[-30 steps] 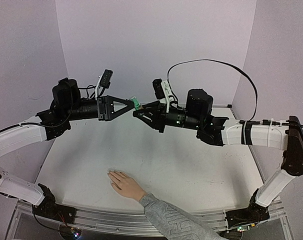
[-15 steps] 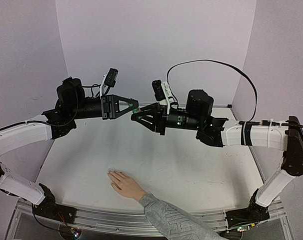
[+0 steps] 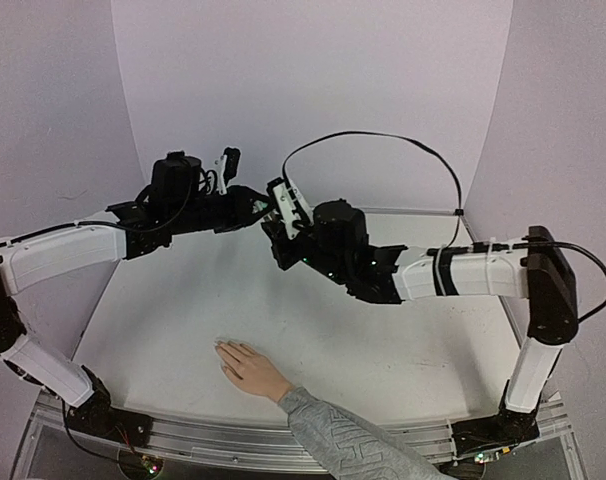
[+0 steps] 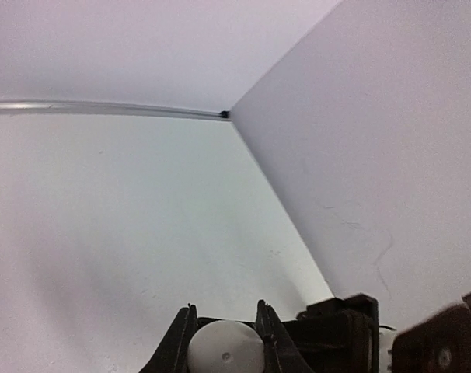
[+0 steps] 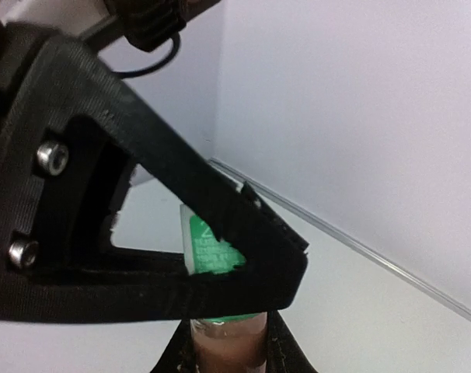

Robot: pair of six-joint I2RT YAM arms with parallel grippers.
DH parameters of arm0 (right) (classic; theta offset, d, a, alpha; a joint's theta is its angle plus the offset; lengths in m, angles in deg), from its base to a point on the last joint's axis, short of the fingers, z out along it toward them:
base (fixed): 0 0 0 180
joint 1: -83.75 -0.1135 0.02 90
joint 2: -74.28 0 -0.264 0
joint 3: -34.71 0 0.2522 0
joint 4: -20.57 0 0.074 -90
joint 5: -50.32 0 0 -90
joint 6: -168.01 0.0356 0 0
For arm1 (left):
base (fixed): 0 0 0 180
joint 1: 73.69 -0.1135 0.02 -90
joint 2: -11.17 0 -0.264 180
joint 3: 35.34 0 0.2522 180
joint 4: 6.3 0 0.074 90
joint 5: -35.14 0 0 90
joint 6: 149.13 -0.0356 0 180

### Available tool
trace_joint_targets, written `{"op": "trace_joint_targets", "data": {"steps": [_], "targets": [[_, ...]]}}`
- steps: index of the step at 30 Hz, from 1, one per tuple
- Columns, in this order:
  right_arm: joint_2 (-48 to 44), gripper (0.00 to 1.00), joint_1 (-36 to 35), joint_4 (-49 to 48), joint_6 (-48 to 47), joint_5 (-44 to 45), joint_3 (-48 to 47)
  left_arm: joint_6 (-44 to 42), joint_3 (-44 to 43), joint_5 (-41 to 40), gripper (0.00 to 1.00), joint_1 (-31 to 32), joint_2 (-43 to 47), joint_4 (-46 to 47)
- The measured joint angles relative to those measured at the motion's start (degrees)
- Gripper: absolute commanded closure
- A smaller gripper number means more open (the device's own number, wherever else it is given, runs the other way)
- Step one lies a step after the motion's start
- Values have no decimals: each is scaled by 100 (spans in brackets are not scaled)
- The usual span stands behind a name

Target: Paint the nails

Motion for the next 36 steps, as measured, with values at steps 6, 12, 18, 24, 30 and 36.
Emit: {"op": "trace_joint_targets", "data": {"steps": [6,12,18,24,30,36], "targets": [[551,100,-24,136,-334,855,-260,203,-533,-619,80,31,-634,-793],[138,100,341,22,-74,-612,129,-46,-531,-455,23,70,-304,-1003],[-540,100,1102,4,437,-3141,608,-350,-22,437,6,90,717,-702],[-883,100,1095,-273,981,-5270,675,-348,544,1471,10,90,1309,195],[-881,100,1021,-868,1707,-6393,678,-286,627,2190,37,131,1215,800],[-841,100,1021,-1209,2046,-6555,678,-304,627,2459,53,201,1126,1051]]}}
